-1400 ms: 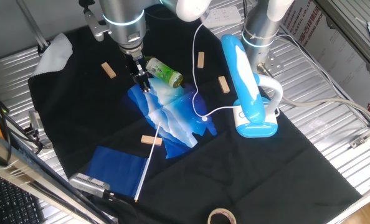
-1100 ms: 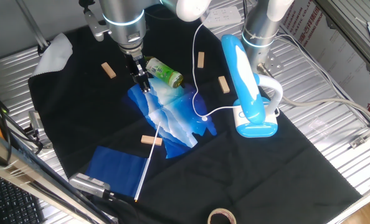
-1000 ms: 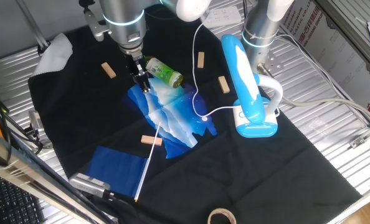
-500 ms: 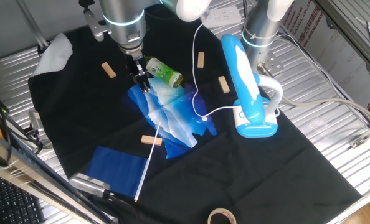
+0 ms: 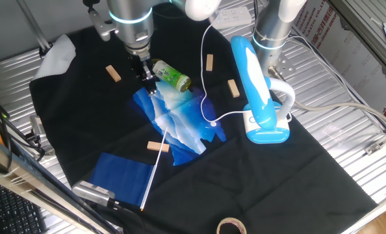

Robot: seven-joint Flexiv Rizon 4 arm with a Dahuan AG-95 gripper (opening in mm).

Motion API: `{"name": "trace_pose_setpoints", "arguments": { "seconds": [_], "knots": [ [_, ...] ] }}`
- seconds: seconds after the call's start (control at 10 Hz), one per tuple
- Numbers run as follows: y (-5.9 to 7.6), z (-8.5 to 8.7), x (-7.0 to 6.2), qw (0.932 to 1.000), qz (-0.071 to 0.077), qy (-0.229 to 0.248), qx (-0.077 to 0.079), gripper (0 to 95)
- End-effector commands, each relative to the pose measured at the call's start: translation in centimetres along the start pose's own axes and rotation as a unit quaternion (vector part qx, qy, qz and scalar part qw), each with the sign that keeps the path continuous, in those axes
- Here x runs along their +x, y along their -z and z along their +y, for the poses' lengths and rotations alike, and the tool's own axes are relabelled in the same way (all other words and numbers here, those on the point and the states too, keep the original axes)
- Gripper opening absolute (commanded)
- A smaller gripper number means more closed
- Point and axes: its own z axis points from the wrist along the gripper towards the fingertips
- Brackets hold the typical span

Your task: Wave the flag

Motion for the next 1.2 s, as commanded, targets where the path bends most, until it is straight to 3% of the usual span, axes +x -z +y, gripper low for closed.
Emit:
{"name": "trace_pose_setpoints", "arguments": {
  "seconds": [0.1, 0.8, 1.2],
  "knots": [
    [0.0, 0.0, -0.1, 0.9997, -0.010, 0.019, -0.011, 0.0],
    [-0.2, 0.2, -0.1, 0.9996, -0.010, 0.026, 0.000, 0.0],
    [-1.4, 2.4, -0.5, 0.9994, -0.012, 0.032, 0.010, 0.0]
  ]
}}
